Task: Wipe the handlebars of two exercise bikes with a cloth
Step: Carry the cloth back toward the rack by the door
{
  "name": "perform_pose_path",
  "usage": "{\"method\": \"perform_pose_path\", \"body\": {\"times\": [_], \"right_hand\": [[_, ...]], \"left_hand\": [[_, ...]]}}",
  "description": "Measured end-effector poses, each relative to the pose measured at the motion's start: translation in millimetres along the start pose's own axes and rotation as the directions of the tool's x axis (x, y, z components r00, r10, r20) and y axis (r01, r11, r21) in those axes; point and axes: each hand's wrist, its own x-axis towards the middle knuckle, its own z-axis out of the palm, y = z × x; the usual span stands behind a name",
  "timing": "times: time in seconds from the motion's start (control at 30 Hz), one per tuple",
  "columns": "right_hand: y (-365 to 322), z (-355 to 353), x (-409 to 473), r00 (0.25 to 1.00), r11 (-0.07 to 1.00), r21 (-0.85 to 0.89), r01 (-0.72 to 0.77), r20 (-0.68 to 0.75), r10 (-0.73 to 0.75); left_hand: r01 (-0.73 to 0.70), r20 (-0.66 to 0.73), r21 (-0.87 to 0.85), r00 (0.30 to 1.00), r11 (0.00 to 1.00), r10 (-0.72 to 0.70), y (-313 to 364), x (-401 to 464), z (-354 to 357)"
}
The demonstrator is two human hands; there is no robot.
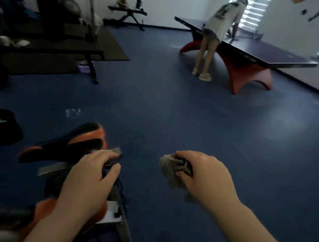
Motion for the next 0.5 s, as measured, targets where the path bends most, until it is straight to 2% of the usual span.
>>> {"method": "perform_pose_path", "body": {"times": [0.2, 0.33, 0.5], "right_hand": [[105.0, -9.0, 16.1, 0.99, 0.99, 0.025, -0.136, 0.024, 0.136], [137.3, -0.4, 59.5, 0.989, 0.986, 0.073, -0.147, 0.042, 0.145], [171.5, 2.9, 137.8, 0.993, 0.994, 0.046, -0.104, 0.059, 0.101]], "left_hand": [[-0.065, 0.083, 0.021, 0.995, 0.998, 0.063, 57.7, 36.3, 71.9], [-0.079, 0.103, 0.056, 0.992, 0.995, 0.073, 68.7, 81.8, 102.4], [-0.035, 0.073, 0.053, 0.997, 0.998, 0.031, 75.1, 157.0, 143.3]]}}
